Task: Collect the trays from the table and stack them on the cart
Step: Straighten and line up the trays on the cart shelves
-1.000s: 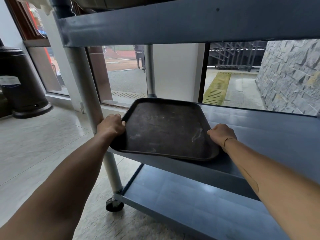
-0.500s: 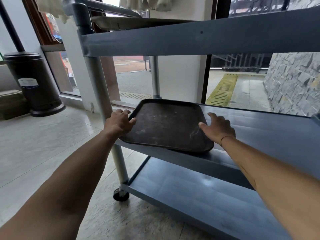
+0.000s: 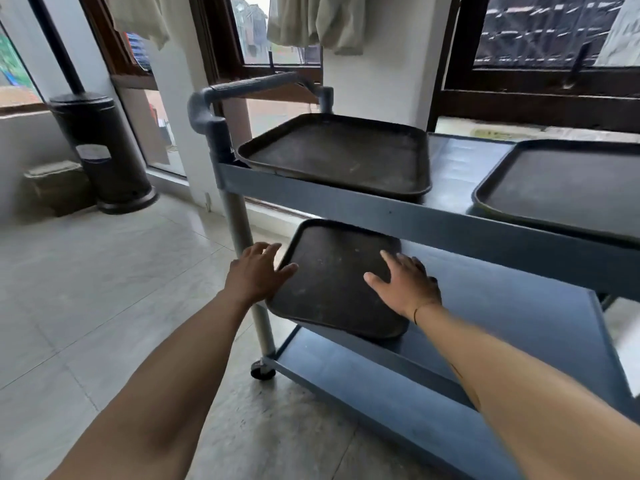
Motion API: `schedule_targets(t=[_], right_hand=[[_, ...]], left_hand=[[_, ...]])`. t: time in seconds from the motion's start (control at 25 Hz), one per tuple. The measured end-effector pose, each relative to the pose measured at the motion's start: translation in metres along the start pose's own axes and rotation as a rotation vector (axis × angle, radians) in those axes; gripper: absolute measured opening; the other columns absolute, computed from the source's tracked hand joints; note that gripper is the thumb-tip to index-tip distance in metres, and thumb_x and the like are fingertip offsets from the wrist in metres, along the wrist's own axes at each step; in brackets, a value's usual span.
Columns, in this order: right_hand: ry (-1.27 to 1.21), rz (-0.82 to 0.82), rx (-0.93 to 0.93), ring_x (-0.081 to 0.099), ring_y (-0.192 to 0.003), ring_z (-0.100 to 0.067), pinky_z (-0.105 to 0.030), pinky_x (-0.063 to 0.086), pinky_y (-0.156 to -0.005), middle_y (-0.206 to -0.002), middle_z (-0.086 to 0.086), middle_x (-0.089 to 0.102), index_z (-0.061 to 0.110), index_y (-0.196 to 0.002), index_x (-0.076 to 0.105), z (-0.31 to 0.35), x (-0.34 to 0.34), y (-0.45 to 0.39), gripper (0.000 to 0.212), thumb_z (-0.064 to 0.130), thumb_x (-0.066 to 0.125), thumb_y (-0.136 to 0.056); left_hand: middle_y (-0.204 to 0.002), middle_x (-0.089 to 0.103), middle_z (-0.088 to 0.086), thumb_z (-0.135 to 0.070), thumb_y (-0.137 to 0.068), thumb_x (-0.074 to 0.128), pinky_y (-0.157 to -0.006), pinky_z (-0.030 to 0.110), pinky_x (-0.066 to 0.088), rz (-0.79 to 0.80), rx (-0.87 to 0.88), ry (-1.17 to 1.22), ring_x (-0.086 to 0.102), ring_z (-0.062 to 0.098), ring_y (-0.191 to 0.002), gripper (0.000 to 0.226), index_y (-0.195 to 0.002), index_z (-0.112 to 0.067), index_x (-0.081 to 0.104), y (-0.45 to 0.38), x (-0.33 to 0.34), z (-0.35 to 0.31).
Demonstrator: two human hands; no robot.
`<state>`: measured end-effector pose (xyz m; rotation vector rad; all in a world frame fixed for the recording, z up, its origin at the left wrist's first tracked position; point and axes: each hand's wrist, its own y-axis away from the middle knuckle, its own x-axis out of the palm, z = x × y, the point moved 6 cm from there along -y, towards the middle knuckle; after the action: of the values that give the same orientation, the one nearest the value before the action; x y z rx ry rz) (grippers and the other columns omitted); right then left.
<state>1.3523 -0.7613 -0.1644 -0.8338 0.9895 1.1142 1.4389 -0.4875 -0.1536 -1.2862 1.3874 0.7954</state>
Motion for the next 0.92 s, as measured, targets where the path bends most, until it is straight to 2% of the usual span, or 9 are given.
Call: schedule_targets(t=[0.24,0.48,0.64,0.92], right_hand=[[-0.036,0.240,-0.003,0.013,-0.146,-0.022,-0.048,0.024,-0.114,-0.160,0.003,0.017,0.034,-0.151,0.018,0.064,-0.065,0.049,0.073,0.066,0.038,-0.088],[0.052,0.340,-0.064,0.040,-0.135,-0.023,-0.047,0.039,-0.105,-0.152,0.004,0.037,0.033,-0.148,0.028,0.120,-0.160,0.077,0.070,0.068,0.037,-0.088],[0.033,0.285,-0.066,0.043,-0.132,-0.024,-0.046,0.042,-0.102,-0.151,0.002,0.039,0.031,-0.147,0.031,0.139,-0.236,0.077,0.068,0.066,0.037,-0.089],[0.014,0.203,0.120,0.046,-0.129,-0.026,-0.046,0.044,-0.100,-0.147,-0.001,0.044,0.030,-0.147,0.030,0.131,-0.313,0.089,0.066,0.063,0.037,-0.091]], left_hand=[[-0.149,0.039,0.002,-0.069,-0.083,0.043,-0.099,0.049,0.038,0.099,-0.082,0.044,0.039,0.025,-0.133,0.072,-0.142,-0.029,0.037,0.027,-0.102,-0.026],[-0.148,0.041,0.002,-0.067,-0.085,0.044,-0.099,0.047,0.037,0.151,-0.108,0.065,0.040,0.023,-0.132,0.069,-0.141,-0.028,0.038,0.049,-0.206,-0.049],[-0.147,0.042,0.002,-0.067,-0.085,0.045,-0.099,0.046,0.038,0.162,-0.092,0.084,0.041,0.024,-0.130,0.069,-0.141,-0.028,0.038,0.052,-0.266,-0.064],[-0.148,0.042,0.003,-0.069,-0.082,0.047,-0.102,0.051,0.039,0.201,-0.014,0.112,0.041,0.025,-0.132,0.075,-0.144,-0.029,0.035,0.046,-0.317,-0.074]])
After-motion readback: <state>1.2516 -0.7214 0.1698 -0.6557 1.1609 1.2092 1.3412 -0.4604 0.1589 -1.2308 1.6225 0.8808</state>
